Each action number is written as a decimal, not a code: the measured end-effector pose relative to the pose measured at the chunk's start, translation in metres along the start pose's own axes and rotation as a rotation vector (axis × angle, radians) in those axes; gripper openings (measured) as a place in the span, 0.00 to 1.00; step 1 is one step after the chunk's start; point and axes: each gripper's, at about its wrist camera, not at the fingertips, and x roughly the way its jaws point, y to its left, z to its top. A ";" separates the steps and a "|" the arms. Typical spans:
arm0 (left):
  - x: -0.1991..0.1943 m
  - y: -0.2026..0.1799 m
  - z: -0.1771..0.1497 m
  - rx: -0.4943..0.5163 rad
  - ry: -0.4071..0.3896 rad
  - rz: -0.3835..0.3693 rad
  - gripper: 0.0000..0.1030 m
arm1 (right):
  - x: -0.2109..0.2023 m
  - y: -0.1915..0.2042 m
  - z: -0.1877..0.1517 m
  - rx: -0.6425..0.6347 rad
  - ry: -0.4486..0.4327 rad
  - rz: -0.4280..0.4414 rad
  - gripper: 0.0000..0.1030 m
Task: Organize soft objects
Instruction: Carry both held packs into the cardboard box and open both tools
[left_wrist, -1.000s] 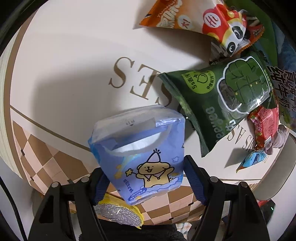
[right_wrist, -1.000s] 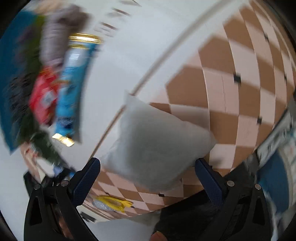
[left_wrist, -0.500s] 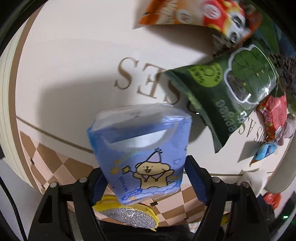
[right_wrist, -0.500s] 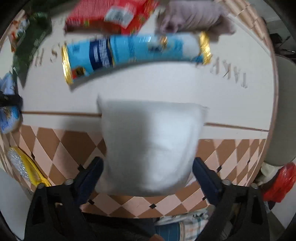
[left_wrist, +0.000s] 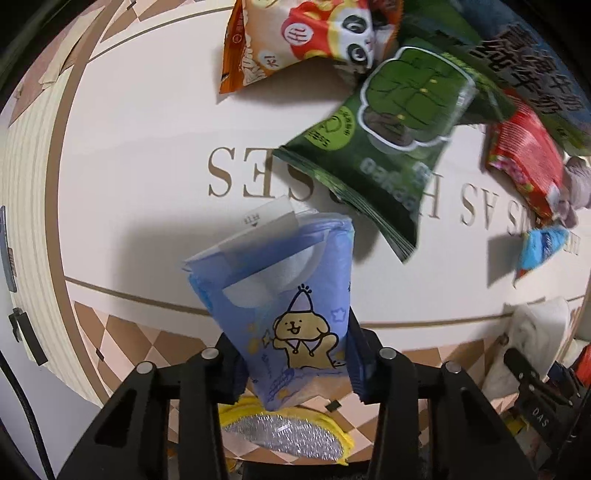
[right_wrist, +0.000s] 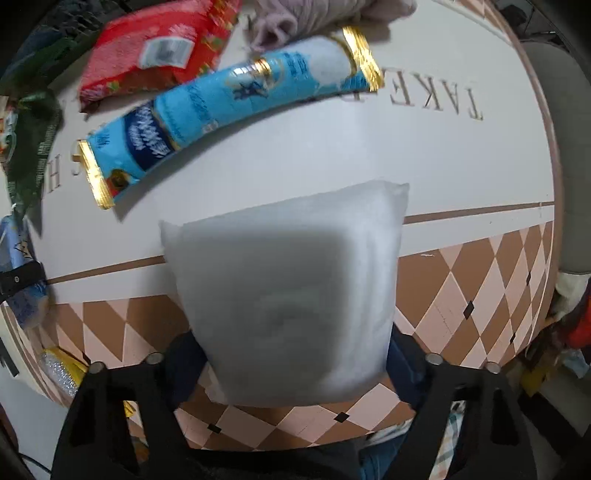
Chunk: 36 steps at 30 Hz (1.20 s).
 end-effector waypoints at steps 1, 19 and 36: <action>-0.005 0.003 -0.007 0.004 -0.007 -0.009 0.37 | -0.003 0.003 -0.007 0.007 -0.013 0.005 0.74; -0.217 -0.061 0.040 0.154 -0.248 -0.238 0.37 | -0.220 0.010 0.054 -0.121 -0.242 0.343 0.69; -0.169 -0.102 0.317 0.163 -0.022 -0.212 0.37 | -0.217 0.091 0.337 -0.179 -0.272 0.239 0.69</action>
